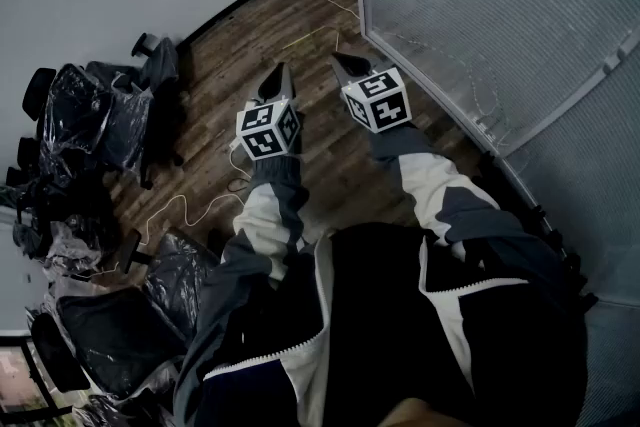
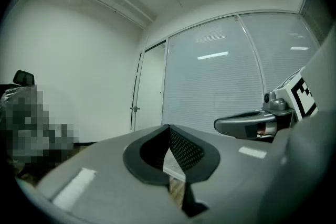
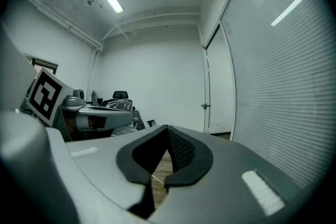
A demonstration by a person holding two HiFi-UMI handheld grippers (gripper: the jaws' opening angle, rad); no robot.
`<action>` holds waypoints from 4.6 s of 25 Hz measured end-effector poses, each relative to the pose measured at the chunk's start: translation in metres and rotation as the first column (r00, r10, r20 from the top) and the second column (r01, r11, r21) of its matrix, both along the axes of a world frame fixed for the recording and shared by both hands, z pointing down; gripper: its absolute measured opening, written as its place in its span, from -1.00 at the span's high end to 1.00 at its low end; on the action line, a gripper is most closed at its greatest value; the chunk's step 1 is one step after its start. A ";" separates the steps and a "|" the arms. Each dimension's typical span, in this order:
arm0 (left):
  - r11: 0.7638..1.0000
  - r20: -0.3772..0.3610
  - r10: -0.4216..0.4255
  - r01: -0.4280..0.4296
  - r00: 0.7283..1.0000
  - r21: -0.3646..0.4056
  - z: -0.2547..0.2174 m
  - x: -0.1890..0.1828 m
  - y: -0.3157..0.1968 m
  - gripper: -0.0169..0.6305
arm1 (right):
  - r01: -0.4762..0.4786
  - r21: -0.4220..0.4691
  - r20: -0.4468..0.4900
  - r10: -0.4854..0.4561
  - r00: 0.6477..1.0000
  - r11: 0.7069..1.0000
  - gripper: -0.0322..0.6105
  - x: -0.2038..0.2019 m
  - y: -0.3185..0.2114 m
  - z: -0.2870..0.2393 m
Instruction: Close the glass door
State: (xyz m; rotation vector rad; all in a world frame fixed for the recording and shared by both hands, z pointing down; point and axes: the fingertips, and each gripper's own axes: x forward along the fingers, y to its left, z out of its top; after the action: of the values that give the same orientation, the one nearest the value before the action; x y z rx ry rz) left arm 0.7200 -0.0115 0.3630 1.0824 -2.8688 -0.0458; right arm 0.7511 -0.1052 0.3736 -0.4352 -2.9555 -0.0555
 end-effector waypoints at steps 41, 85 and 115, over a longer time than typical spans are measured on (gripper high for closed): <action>0.998 -0.037 -0.064 0.064 0.997 0.001 0.033 -0.073 0.010 0.94 | 0.101 0.047 -0.055 -0.098 0.994 0.994 0.89 -0.071 0.020 0.040; 0.971 -0.160 -0.237 0.238 0.958 -0.013 0.068 -0.504 0.083 0.94 | 0.278 0.076 -0.128 -0.267 0.955 0.958 0.89 -0.549 0.075 0.064; 0.981 -0.144 -0.192 0.185 0.971 -0.059 0.088 -0.771 0.074 0.94 | 0.161 0.065 -0.140 -0.151 0.979 0.985 0.89 -0.797 0.041 0.091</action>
State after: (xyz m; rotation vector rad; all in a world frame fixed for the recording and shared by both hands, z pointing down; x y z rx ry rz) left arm -0.0506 0.0626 0.4506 0.7605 -2.8119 -0.0699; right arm -0.0458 -0.0639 0.4651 -0.6336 -2.7715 -0.1500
